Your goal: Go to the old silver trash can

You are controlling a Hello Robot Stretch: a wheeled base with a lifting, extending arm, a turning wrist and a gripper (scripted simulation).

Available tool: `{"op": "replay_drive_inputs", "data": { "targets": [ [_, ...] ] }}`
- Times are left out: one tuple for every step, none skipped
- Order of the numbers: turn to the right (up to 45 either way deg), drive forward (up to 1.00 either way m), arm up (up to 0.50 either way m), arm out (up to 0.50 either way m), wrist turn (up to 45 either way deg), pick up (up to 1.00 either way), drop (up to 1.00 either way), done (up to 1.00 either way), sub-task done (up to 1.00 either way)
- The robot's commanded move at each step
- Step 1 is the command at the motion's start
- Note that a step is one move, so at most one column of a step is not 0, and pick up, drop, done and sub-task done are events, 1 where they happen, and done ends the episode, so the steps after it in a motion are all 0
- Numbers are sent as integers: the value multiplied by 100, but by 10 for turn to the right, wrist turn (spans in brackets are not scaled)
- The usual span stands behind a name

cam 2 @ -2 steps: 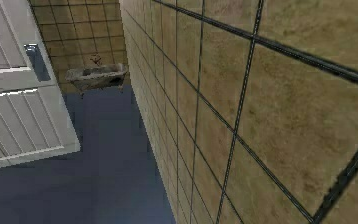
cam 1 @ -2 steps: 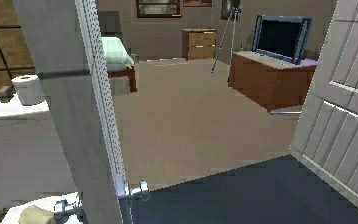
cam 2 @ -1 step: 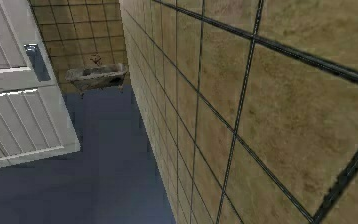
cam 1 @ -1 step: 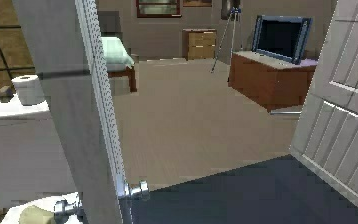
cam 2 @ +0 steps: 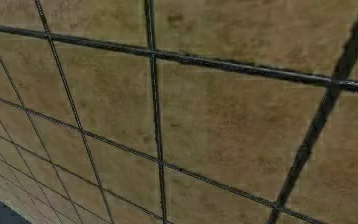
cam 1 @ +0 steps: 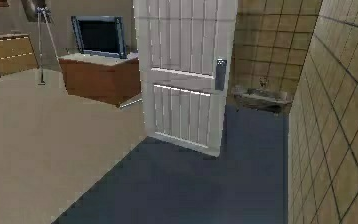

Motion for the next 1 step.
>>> {"op": "replay_drive_inputs", "data": {
  "targets": [
    [-450, 0, 0, 0, 0, 0, 0, 0, 0]
  ]
}}
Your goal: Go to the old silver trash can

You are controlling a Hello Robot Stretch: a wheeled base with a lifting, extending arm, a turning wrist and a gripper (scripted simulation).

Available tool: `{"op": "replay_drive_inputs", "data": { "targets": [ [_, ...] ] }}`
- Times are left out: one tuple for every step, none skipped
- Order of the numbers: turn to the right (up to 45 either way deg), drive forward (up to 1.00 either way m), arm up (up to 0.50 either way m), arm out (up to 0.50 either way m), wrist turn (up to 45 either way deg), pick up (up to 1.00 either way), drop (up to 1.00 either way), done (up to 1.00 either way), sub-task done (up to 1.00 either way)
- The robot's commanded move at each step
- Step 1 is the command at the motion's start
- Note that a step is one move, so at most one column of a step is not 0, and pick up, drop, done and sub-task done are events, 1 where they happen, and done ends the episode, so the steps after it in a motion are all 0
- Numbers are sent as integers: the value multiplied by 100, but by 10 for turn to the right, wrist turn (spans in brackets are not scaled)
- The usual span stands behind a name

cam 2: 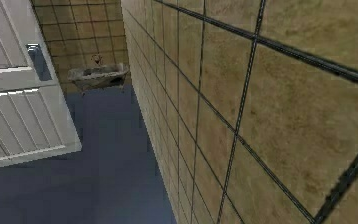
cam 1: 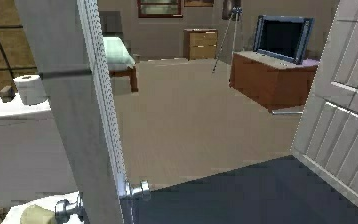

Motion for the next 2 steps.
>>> {"op": "replay_drive_inputs", "data": {
  "targets": [
    [-450, 0, 0, 0, 0, 0, 0, 0, 0],
    [-450, 0, 0, 0, 0, 0, 0, 0, 0]
  ]
}}
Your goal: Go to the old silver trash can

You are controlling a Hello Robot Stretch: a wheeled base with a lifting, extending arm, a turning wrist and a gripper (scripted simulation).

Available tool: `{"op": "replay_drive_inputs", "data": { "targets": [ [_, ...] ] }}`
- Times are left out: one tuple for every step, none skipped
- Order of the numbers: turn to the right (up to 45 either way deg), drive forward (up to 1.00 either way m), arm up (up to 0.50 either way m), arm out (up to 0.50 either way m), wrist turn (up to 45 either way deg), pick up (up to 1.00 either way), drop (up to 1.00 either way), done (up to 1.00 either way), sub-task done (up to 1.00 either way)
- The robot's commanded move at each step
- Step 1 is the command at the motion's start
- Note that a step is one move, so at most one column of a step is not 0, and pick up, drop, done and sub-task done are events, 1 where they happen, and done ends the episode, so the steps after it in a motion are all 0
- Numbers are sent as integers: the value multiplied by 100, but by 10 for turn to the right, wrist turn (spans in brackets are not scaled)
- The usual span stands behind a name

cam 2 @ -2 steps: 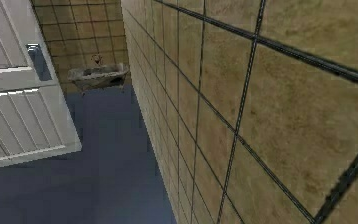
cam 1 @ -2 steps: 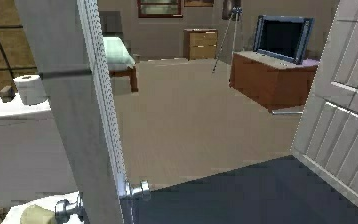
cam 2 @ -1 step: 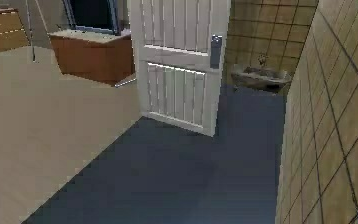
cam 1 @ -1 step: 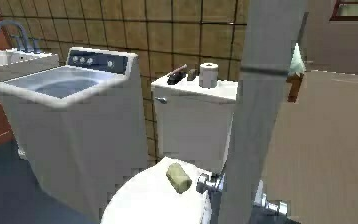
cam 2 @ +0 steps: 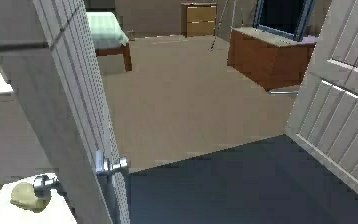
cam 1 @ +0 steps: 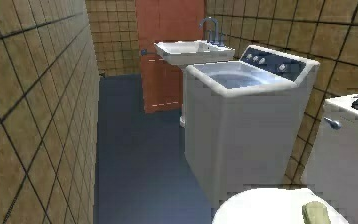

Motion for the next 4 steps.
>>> {"op": "replay_drive_inputs", "data": {
  "targets": [
    [-150, 0, 0, 0, 0, 0, 0, 0, 0],
    [0, 100, 0, 0, 0, 0, 0, 0, 0],
    [0, 100, 0, 0, 0, 0, 0, 0, 0],
    [0, 100, 0, 0, 0, 0, 0, 0, 0]
  ]
}}
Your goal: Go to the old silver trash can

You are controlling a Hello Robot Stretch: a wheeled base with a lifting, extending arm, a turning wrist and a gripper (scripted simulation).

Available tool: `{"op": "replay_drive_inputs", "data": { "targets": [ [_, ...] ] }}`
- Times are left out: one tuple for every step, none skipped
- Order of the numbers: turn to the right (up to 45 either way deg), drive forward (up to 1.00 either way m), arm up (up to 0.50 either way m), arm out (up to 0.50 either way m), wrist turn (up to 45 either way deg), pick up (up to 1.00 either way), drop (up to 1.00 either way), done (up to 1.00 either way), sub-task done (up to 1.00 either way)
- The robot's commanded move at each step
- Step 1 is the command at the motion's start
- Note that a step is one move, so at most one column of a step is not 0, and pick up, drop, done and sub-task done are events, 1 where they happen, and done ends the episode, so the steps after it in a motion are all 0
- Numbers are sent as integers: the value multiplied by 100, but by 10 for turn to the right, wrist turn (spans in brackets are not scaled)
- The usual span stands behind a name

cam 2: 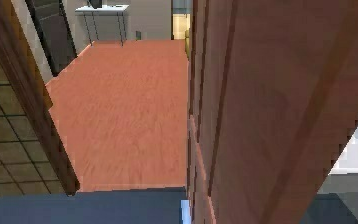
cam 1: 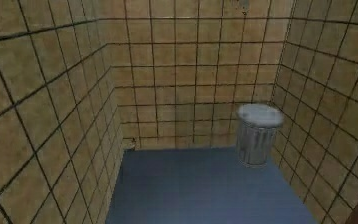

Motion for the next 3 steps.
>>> {"op": "replay_drive_inputs", "data": {
  "targets": [
    [210, 0, 0, 0, 0, 0, 0, 0, 0],
    [0, 90, 0, 0, 0, 0, 0, 0, 0],
    [0, 0, 0, 0, 0, 0, 0, 100, 0]
  ]
}}
